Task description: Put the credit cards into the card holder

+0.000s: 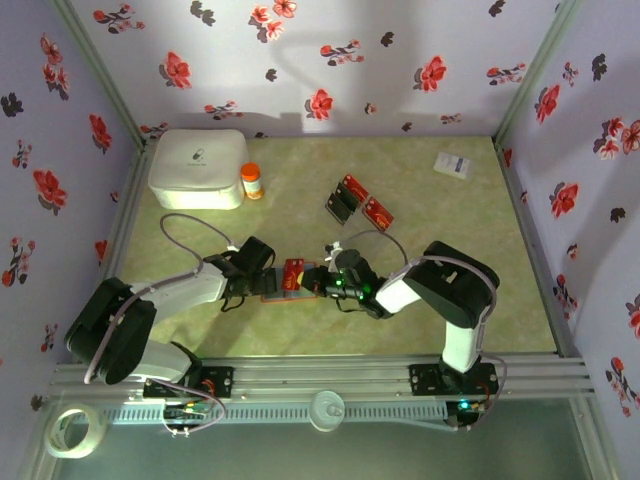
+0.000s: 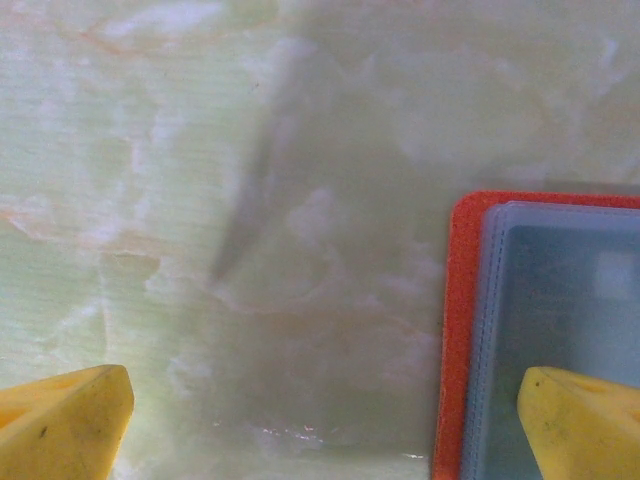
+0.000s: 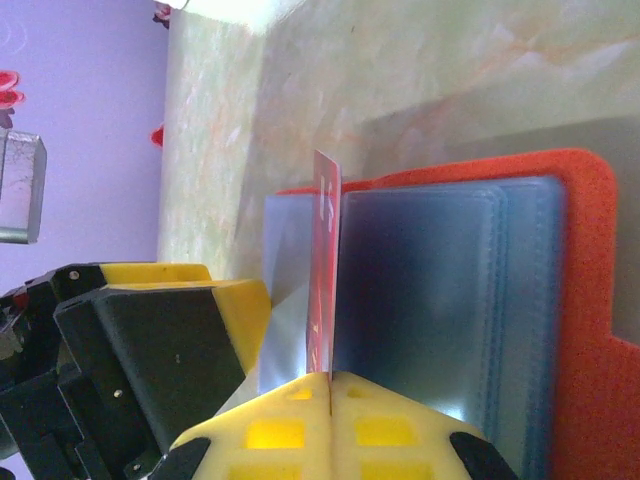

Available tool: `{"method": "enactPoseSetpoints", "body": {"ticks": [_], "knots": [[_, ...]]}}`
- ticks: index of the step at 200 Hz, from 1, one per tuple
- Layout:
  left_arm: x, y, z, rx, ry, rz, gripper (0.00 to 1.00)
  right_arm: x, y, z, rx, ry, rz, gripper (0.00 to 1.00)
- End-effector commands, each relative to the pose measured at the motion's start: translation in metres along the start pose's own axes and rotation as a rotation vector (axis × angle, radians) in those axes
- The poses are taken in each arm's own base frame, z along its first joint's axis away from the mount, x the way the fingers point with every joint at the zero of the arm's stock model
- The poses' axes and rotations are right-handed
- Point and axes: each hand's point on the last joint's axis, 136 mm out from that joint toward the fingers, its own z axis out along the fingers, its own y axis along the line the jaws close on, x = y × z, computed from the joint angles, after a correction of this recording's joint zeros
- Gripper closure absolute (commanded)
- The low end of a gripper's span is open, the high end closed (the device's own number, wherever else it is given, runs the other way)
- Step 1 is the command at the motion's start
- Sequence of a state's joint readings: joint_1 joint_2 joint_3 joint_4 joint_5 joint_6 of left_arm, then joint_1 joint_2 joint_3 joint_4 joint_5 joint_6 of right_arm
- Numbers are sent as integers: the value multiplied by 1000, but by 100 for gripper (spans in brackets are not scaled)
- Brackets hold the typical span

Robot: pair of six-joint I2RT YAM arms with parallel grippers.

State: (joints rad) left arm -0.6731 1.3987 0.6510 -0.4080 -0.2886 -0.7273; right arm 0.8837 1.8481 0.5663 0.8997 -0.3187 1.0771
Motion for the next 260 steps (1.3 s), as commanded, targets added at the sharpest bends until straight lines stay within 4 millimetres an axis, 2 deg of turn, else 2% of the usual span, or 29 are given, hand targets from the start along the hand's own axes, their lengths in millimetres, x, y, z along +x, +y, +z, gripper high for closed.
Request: {"method": "enactPoseSetpoints", "body": {"ticks": [1,100,169,206,260], "knots": [[12,16,2,-53,27,-1,0,8,-5,4,19,36,-10,100],[10,15,1,-49,21,0,0,14,-16,-2,59,50,2,100],[-3,10,-7,-40,0,5,0,19,-21,-5,92,69,10,100],[-7,11,-9,-39,-9,1,0,18,-21,-6,93,70,15,100],[-2,16,-5,-47,1,-4,0,20,-16,-3,81,91,20,100]]}}
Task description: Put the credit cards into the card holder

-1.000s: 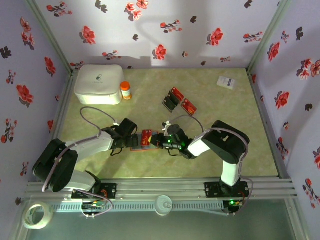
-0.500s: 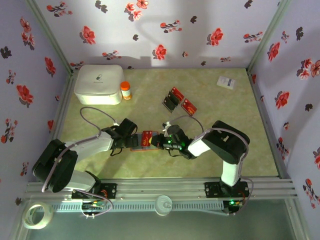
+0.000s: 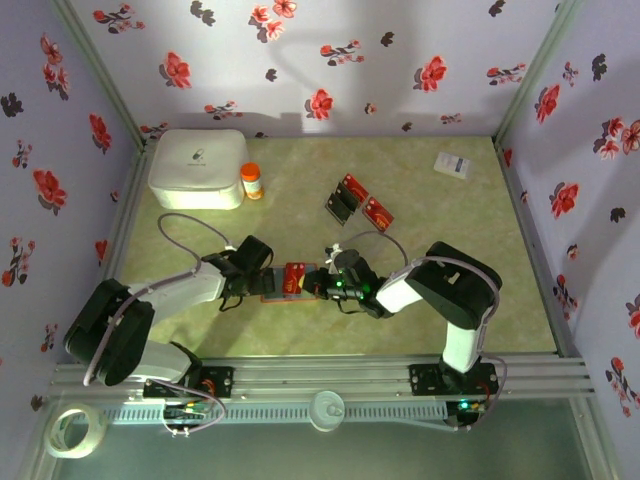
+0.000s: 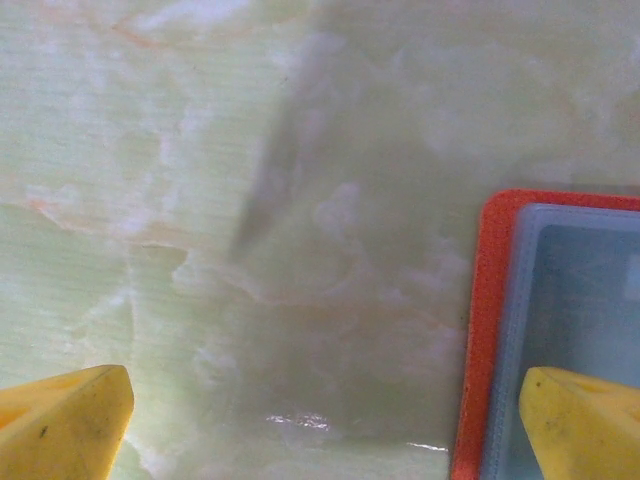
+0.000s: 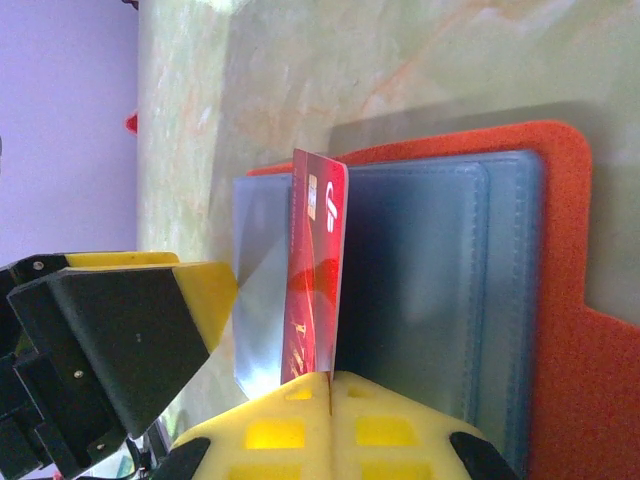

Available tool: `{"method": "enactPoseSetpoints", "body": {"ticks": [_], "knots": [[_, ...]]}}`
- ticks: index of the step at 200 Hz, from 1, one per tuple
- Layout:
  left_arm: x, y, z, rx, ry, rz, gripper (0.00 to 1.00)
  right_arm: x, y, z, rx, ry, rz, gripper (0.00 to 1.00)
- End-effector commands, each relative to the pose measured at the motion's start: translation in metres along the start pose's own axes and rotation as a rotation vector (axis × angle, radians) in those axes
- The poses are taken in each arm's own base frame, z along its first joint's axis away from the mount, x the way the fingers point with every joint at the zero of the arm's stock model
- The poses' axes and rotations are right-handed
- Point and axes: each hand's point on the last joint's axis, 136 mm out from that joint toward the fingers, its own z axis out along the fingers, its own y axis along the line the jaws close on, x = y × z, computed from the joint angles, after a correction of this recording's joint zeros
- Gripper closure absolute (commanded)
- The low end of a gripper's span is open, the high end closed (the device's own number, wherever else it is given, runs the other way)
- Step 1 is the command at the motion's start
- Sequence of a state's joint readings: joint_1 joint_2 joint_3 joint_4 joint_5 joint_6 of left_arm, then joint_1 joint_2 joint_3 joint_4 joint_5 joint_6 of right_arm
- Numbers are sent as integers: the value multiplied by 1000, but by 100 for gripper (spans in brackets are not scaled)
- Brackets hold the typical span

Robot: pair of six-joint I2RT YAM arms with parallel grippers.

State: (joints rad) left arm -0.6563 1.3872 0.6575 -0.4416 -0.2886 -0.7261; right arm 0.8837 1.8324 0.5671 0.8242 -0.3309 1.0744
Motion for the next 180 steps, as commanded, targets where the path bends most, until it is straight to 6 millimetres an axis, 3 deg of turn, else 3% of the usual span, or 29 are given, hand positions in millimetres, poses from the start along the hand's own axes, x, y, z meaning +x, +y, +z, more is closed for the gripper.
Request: {"method": "enactPoseSetpoints", "body": {"ticks": [1,180], "knots": [[-2,9,-3,-31,-12,4,0,13,-7,0,36,57,3,100],[6,13,6,-45,8,4,0,20,-13,-6,128,99,21,100]]}}
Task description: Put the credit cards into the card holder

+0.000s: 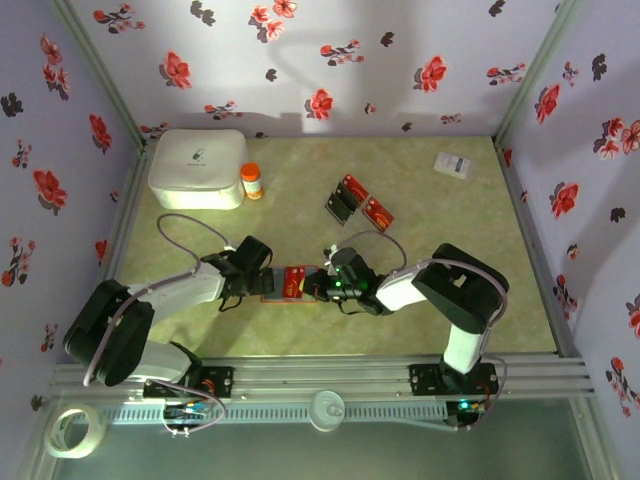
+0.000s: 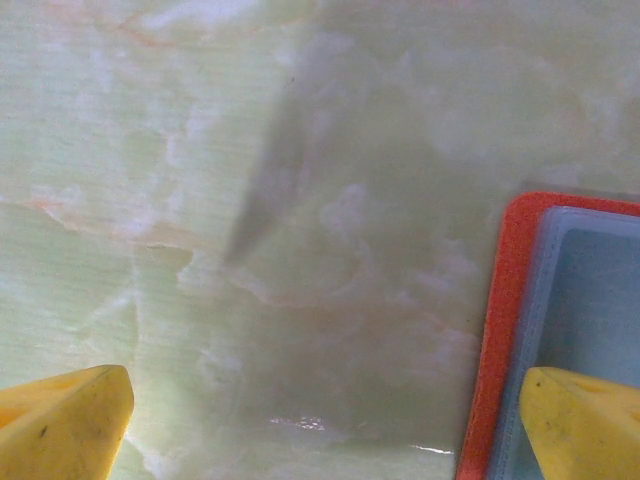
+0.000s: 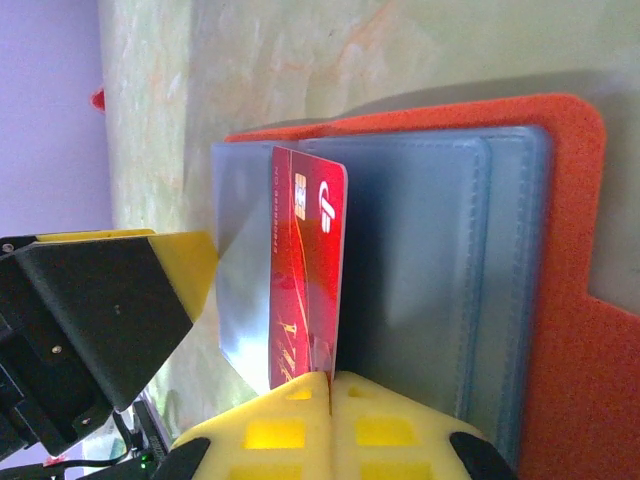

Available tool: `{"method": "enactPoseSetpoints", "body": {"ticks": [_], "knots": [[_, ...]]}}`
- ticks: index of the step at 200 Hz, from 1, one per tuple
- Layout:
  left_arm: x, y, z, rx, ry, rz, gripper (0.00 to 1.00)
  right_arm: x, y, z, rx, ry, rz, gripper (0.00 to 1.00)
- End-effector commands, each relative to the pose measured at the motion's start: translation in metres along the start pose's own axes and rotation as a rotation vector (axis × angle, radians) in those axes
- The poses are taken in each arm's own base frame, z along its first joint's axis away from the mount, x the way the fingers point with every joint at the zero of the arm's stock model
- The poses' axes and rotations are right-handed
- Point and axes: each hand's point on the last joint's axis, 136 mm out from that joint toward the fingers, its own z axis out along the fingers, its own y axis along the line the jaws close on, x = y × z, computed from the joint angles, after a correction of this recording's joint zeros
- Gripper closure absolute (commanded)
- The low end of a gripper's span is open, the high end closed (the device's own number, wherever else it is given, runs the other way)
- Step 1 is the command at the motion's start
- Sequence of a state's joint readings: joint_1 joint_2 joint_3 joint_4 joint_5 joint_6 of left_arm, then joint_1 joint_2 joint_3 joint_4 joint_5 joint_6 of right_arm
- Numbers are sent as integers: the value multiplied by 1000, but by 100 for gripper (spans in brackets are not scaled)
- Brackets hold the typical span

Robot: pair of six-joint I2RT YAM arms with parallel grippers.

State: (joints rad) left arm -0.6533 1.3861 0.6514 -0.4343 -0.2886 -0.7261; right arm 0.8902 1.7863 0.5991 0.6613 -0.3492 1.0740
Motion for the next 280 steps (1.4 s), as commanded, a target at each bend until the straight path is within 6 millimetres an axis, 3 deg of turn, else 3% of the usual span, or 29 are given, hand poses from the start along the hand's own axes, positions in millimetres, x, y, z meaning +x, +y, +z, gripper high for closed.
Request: {"method": "enactPoseSetpoints", "body": {"ticks": [1,195,280], "knots": [[5,11,5,-44,9,7,0,11,-12,-1,68,41,-2,100],[6,12,6,-45,9,6,0,17,-19,2,144,103,25,100],[6,11,6,-42,11,7,0,16,-13,9,136,122,27,100]]}}
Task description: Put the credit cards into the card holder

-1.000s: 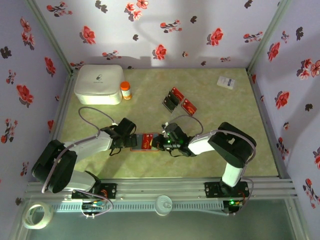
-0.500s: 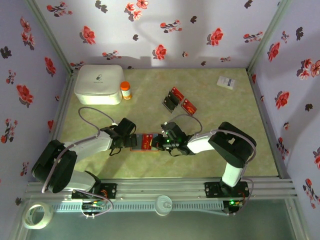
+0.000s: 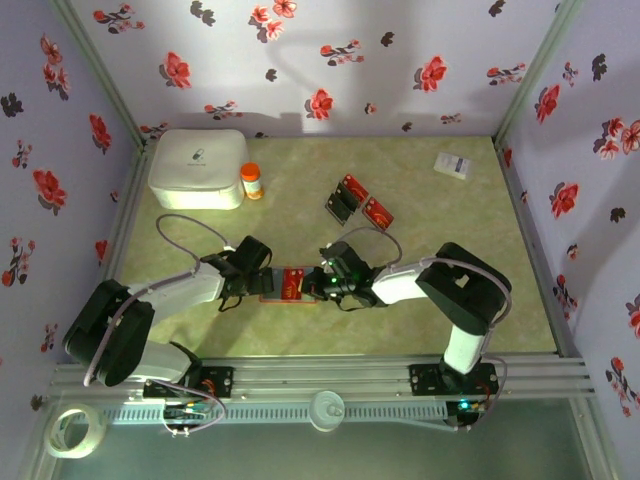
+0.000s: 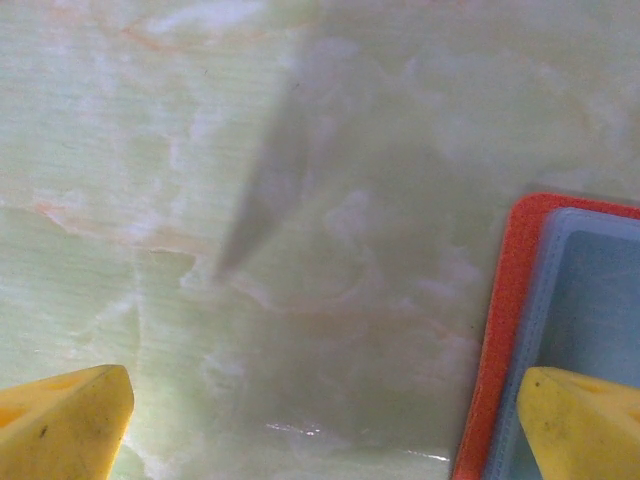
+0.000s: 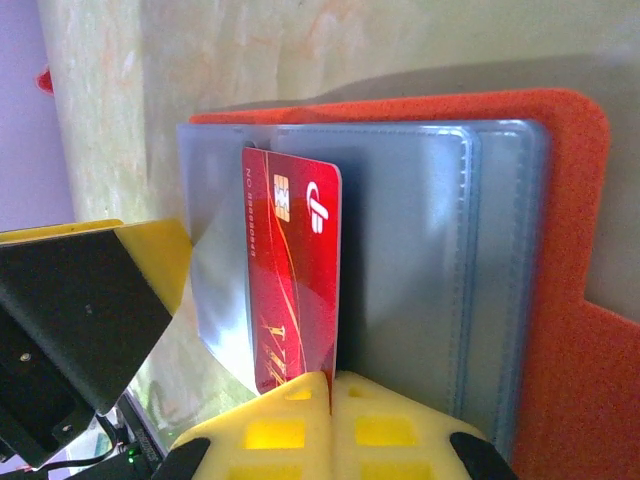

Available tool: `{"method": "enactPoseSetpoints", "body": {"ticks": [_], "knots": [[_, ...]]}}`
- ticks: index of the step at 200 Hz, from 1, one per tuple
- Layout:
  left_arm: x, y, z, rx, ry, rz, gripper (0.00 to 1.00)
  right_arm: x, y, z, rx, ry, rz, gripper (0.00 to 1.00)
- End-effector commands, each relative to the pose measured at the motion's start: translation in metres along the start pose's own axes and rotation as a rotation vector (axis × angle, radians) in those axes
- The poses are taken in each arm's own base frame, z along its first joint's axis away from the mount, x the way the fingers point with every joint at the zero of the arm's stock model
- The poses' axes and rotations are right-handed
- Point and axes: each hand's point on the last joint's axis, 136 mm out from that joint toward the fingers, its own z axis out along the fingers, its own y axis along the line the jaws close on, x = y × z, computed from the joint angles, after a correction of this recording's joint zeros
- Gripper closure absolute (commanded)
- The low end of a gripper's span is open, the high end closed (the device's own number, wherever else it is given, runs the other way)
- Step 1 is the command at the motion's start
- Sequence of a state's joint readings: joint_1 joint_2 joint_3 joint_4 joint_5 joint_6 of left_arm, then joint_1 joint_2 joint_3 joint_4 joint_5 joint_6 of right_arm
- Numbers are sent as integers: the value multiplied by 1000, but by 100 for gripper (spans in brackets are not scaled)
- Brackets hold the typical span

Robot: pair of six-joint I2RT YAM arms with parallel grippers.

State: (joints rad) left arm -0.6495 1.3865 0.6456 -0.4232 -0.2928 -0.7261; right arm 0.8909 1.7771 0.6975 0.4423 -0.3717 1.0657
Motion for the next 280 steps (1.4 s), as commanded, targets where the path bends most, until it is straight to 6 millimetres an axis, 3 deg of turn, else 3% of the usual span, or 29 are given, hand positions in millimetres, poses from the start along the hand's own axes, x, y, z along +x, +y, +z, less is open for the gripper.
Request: {"method": "enactPoseSetpoints", "body": {"ticks": [1,54,118,208,280], "knots": [[7,10,5,-41,18,12,0,12,-14,7,55,54,-4,100],[7,10,5,-39,16,11,0,11,-14,12,56,61,-3,100],[6,10,4,-35,13,7,0,6,-15,1,76,26,-17,100],[-20,-14,-22,82,-39,-16,0,1,-25,-13,110,6,-27,100],[-8,-20,-9,93,-1,7,0,-3,-33,-22,130,-2,-27,100]]}}
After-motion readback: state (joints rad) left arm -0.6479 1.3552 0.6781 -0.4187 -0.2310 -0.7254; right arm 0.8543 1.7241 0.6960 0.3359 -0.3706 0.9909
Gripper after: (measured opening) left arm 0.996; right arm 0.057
